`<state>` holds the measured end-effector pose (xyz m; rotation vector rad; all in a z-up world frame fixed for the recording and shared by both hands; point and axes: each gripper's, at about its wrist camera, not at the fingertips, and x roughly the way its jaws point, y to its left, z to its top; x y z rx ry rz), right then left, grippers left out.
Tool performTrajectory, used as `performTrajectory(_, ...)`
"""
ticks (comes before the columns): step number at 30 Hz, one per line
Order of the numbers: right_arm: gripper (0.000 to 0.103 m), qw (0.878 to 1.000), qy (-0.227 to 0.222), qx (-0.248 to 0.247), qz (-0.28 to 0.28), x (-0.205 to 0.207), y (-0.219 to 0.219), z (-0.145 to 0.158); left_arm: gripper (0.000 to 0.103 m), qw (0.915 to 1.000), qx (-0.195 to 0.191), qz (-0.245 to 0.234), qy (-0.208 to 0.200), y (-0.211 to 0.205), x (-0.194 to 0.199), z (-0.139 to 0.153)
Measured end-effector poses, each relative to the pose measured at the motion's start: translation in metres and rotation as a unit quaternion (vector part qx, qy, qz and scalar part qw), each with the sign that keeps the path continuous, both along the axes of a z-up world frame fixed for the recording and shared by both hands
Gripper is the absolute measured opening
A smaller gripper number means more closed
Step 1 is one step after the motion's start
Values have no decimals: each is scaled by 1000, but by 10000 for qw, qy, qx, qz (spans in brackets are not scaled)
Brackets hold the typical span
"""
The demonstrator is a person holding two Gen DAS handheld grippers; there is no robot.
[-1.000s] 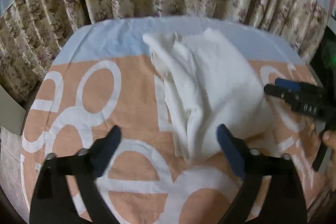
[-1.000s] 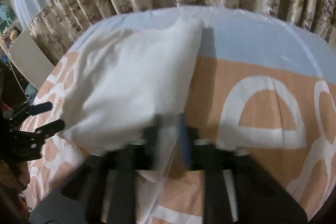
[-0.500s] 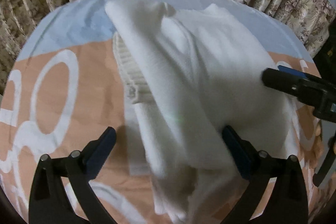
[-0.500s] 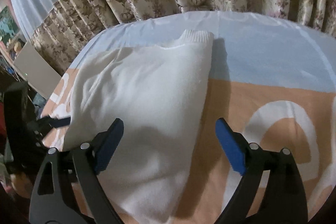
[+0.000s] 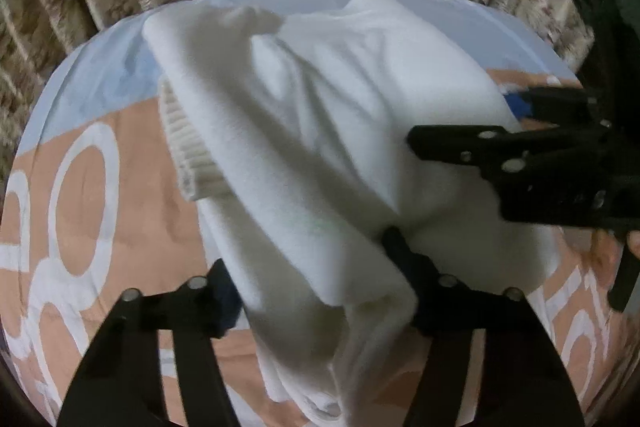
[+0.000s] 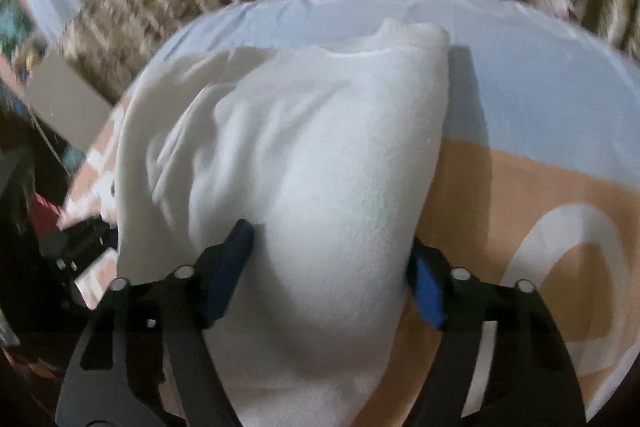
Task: Fold small clothes
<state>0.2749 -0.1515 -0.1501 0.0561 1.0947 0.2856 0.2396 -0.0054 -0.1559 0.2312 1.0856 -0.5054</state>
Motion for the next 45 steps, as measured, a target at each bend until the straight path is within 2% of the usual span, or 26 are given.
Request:
performTrajectory(4,43,9934,-262,-886,683,-9,27,7,53,9998,-72,-123,104,2,2,1)
performTrajectory(5,41,9891,-353,-1136,866,-12,33,8,49,9998,-77,-150,108,1,2,2)
performTrajectory(7,39,9862,-422,-1286,957,-14,35,8,43,9998,-58,-176,98,0,2,3)
performTrajectory(11,34,9840,-673,-1331,976,-19,35,12,27,9999,-57,-69,79,3,2,12)
performTrajectory(15,33,9821,-1174,-1126,948,-35,35,37,25,9997,37,-134,-213,-5,-17,40)
performTrajectory(18,32,9780,-1576,-1006,921,-52,32,67,25,9983,123,-174,-541,-18,-45,71)
performTrajectory(23,32,9745,-1911,-883,781,-98,-1,107,25,9976,-99,-273,-630,-42,-98,101)
performTrajectory(27,32,9778,-1792,-910,592,-141,-34,109,26,9978,-90,-461,-460,-78,-132,89)
performTrajectory(29,33,9815,-1616,-908,478,-152,-48,97,26,9983,-57,-520,-265,-96,-141,69)
performTrajectory(32,33,9874,-1197,-993,301,-163,-70,60,26,9985,112,-542,7,-112,-145,37)
performTrajectory(35,35,9924,-806,-916,131,-165,-88,18,30,9978,359,-556,-91,-122,-150,20)
performTrajectory(37,39,9943,-842,-649,-43,-172,-97,10,33,9977,398,-520,-188,-121,-151,17)
performTrajectory(38,41,9948,-838,-568,-148,-172,-99,9,38,9977,412,-496,-202,-121,-151,17)
performTrajectory(39,45,9947,-837,-551,-218,-173,-100,8,58,9974,527,-415,-273,-121,-148,16)
performTrajectory(40,51,9943,-846,-562,-315,-173,-101,7,64,9968,640,-321,-353,-120,-146,16)
performTrajectory(41,57,9938,-873,-573,-383,-174,-102,7,64,9978,523,-313,-270,-119,-143,16)
performTrajectory(43,63,9939,-859,-512,-460,-177,-105,8,71,9991,333,-232,-146,-111,-142,17)
performTrajectory(44,69,9940,-841,-481,-501,-179,-107,11,86,9991,357,-152,-174,-107,-142,18)
performTrajectory(45,71,9942,-826,-436,-523,-181,-108,13,91,9987,404,-33,-304,-100,-144,22)
